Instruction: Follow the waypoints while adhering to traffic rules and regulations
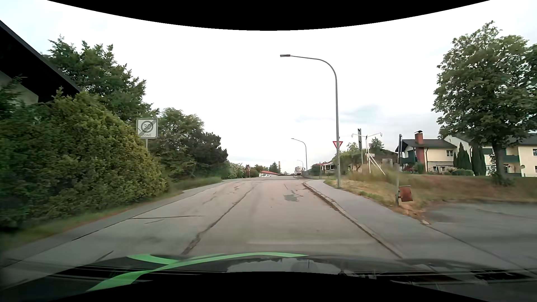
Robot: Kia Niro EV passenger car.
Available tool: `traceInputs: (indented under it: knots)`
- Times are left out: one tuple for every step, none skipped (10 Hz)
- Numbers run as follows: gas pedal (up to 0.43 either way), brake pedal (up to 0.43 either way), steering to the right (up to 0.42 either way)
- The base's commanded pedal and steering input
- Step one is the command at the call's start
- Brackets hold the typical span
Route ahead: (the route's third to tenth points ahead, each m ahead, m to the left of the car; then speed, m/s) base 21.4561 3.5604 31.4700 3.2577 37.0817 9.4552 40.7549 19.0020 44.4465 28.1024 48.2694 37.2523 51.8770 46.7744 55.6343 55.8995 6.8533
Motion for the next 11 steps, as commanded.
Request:
traceInputs:
  knots:
    - [0.0,0.0,-0.001]
    - [0.0,0.0,-0.002]
    - [0.0,0.0,-0.003]
    - [0.028,0.0,-0.006]
    - [0.039,0.0,-0.008]
    - [0.047,0.0,-0.008]
    - [0.059,0.0,-0.008]
    - [0.079,0.0,-0.008]
    - [0.087,0.0,-0.008]
    - [0.098,0.0,-0.008]
    - [0.098,0.0,-0.008]
